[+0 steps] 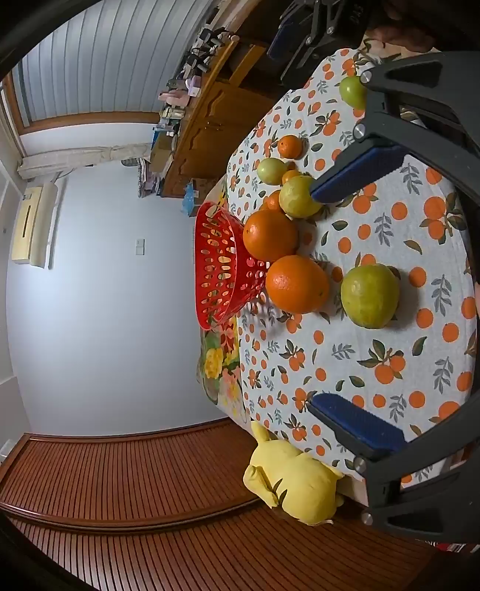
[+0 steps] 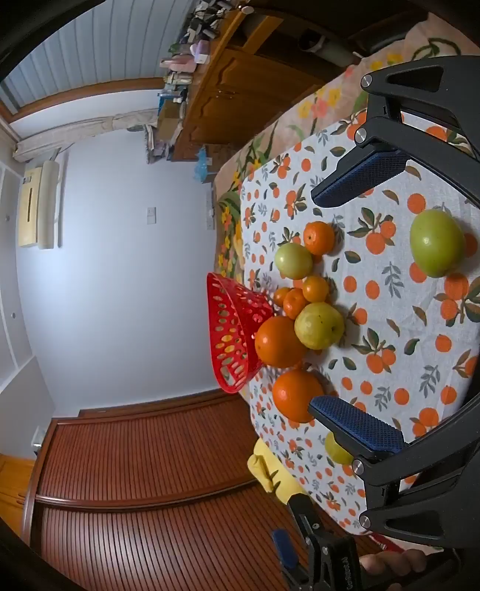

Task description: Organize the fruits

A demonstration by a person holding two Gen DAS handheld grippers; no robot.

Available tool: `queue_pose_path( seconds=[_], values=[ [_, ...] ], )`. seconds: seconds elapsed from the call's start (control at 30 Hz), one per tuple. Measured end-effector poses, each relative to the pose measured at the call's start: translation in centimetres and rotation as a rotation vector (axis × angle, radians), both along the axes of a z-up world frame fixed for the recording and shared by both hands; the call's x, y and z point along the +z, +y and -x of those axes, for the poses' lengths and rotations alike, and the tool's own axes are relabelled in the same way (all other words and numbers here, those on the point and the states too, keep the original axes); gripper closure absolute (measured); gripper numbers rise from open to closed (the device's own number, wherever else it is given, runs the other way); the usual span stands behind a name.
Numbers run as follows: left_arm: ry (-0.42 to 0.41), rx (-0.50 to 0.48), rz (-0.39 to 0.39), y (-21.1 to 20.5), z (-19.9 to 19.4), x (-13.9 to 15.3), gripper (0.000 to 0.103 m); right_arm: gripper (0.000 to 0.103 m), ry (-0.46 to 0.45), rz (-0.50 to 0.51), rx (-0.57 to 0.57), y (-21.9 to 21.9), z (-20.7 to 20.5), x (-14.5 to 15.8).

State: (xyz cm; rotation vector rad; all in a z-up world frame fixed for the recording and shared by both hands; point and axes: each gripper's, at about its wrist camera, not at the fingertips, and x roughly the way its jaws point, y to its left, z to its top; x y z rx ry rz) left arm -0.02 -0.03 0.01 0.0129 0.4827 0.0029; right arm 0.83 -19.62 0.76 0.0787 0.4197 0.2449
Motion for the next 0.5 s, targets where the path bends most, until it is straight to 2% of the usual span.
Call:
queue_pose_path(
  seconds=[0.5],
  values=[
    [0.007,0.0,0.0,0.01,-0.03,0.0,0.0,0.0,-0.006,0.0,0.0,0.0,0.1,0.07]
  ],
)
